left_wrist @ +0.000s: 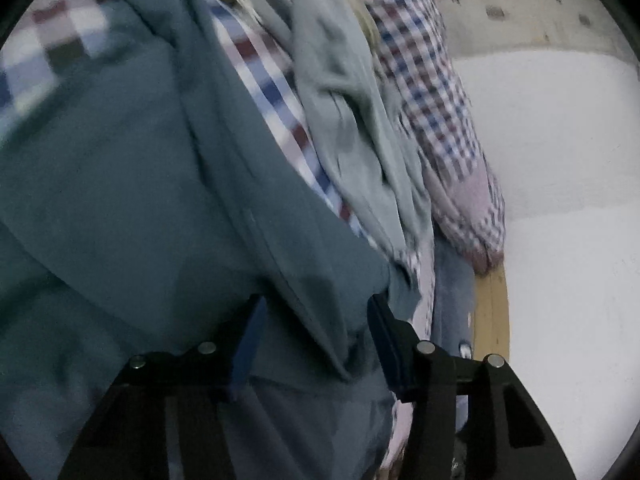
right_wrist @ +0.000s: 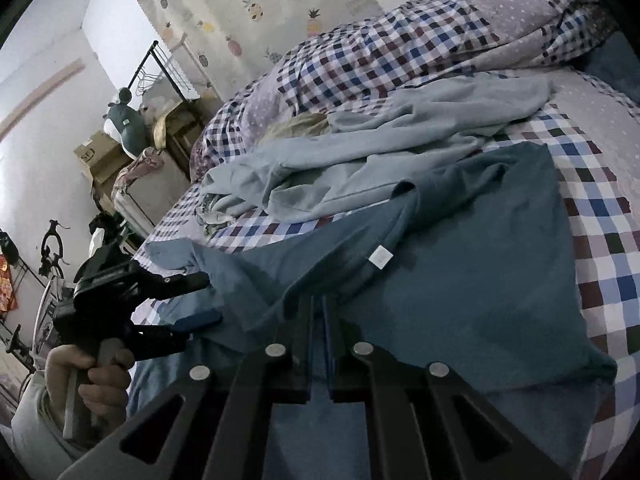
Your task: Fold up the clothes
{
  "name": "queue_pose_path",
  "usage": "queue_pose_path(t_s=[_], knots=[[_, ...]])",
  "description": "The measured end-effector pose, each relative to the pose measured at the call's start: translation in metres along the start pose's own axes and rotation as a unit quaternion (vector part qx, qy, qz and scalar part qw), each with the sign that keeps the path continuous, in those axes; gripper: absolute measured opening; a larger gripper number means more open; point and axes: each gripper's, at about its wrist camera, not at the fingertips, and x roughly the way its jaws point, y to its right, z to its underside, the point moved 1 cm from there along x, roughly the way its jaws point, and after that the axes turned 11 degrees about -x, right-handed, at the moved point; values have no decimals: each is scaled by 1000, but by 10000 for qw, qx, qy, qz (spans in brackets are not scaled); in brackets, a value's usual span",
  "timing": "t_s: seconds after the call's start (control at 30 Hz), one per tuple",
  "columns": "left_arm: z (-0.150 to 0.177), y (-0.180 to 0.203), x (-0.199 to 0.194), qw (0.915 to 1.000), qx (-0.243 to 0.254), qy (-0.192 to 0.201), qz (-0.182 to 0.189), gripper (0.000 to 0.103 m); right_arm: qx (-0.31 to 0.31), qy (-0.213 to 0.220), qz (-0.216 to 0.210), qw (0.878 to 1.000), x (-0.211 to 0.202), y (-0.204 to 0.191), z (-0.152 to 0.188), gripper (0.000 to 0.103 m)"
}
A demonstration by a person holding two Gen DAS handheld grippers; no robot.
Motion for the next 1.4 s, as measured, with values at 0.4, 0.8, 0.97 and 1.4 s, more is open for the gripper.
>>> queue_pose_path(t_s=[0.4,0.8,0.97,1.4], knots=[[-7,3,14,9999,-152,25,-74,56,29,275,-22,9996,-22,11,0,6],[91,93,32,9362,3434,-126,-741,54,98,372,99,9992,-35,21,1,6],[123,109,14,8231,5522,683,-1133,54,-49,403,144,9991,-45,23,-1,7],[171,80,72,6855,7011,257,-1945,34,4,489,212,9986,-65,39,-1,10]])
